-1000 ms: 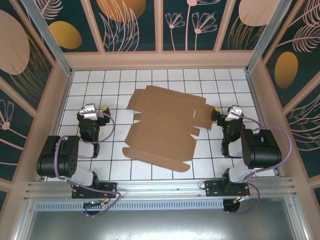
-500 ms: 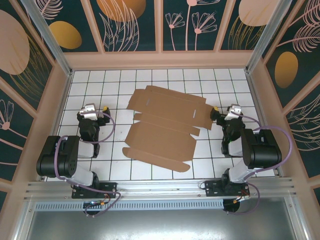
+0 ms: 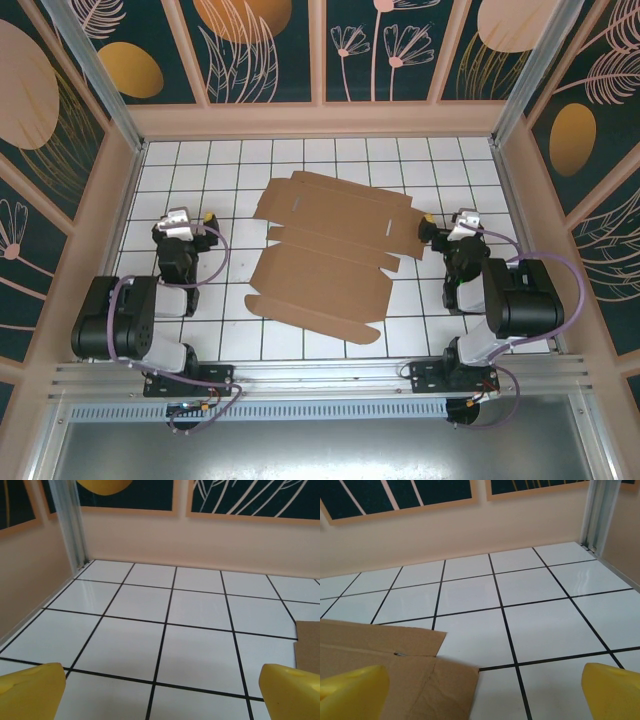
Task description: Fold the paper box
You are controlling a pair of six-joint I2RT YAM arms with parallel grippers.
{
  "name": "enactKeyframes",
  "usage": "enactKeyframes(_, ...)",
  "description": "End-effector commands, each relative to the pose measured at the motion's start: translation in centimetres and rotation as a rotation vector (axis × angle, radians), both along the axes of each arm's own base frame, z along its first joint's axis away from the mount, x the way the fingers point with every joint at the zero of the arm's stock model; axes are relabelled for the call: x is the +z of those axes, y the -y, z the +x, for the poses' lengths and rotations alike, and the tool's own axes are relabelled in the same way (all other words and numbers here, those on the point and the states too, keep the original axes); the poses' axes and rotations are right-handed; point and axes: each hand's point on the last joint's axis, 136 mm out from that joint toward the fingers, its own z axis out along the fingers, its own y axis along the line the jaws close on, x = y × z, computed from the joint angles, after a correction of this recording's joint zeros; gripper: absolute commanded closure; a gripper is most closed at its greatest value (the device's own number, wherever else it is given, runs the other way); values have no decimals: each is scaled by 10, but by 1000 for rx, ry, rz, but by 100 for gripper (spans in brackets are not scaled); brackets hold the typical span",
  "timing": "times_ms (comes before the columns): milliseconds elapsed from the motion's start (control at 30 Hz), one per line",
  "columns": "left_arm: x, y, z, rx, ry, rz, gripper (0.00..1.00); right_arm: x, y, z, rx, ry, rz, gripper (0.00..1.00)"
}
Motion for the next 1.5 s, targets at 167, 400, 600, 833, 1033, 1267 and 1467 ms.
enactKeyframes(167,145,75,15,-115,163,-56,1,159,-82,9,61,252,5,1)
enactKeyframes(400,174,190,-31,-441,-8,-404,1,186,-151,-34,194,-109,275,1)
enactKeyframes(600,134,182,-39,-321,-226,-585,1,189,-150,-60,502,-368,779,3)
enactKeyframes(833,31,234,-32,-427,-575,-612,17,95,-145,-69,313,-612,761,1)
enactKeyframes(1033,-32,226,-15,-271,-752,-754,70,10,-139,-78,225,-718,973,1)
enactKeyframes(1267,-74,213,-5,-194,-842,-817,84,-34,-133,-77,127,-730,1162,1)
enactKeyframes(1467,-112,206,-17,-128,-936,-786,91,-33,-107,-54,27,-599,1186,2)
